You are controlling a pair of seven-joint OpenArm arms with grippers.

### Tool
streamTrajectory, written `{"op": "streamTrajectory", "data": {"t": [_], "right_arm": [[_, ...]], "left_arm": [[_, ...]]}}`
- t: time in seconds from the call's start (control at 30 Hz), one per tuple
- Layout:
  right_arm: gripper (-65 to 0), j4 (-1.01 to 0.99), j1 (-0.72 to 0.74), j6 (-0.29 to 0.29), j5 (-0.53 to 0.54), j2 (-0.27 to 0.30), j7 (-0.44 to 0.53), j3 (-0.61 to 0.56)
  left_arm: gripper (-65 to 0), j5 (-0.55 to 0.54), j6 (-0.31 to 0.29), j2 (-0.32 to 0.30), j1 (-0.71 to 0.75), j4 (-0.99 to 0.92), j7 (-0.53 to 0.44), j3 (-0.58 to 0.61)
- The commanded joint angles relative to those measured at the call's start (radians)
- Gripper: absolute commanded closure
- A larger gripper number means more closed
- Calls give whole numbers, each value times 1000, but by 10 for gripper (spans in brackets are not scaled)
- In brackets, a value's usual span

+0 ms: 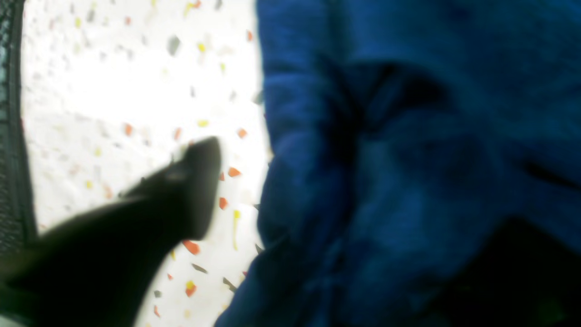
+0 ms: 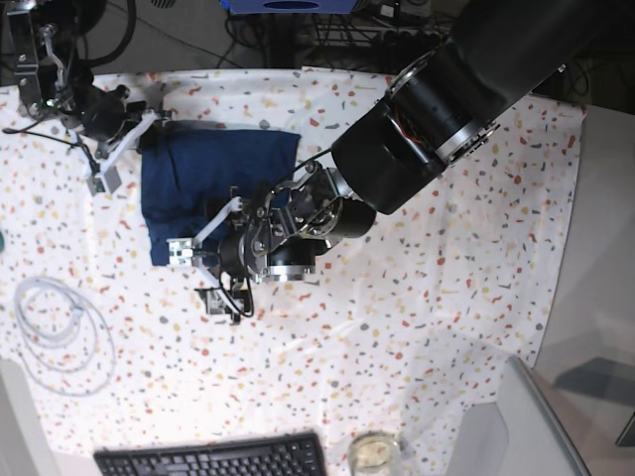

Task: Layout the t-shirt on the table in an organized manner, then fold the t-shirt properly
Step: 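Drag the folded shirt with the left gripper toward the right gripper, then tuck and press the shirt's loose corner with the left gripper, then release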

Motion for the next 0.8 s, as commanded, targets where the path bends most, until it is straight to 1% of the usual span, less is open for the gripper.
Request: {"op": "streamTrajectory", "data": {"t": [0.0, 0.07, 0.1, 0.2, 0.27, 0.37, 0.53, 0.67, 0.77], "right_arm": [[0, 20, 0, 4, 12, 12, 13, 5], [0, 16, 1, 4, 12, 12, 13, 8], [0, 14, 1, 4, 12, 12, 13, 10], [0, 14, 1, 4, 12, 14, 13, 10], [0, 14, 1, 4, 12, 15, 13, 5], [0, 14, 1, 4, 12, 15, 13, 5], [0, 14, -2, 4, 11, 18, 13, 8], [0, 14, -14, 4, 11, 18, 12, 11], [0, 14, -22, 4, 11, 18, 12, 10]], "left_arm": [[-564, 0, -18, 13, -15, 25, 1, -1], [-617, -1, -18, 13, -21, 59, 2, -2], [-627, -1, -19, 13, -27, 76, 4, -2], [-625, -1, -21, 12, -37, 117, 22, -2], [-625, -1, -22, 1, -50, 151, 82, -2], [-625, -1, -22, -1, -55, 202, 140, -2], [-625, -1, -22, -4, -55, 245, 153, -10], [-625, -1, -24, -10, -24, 298, 153, -139], [-625, 0, -24, -10, -20, 320, 151, -186]]}}
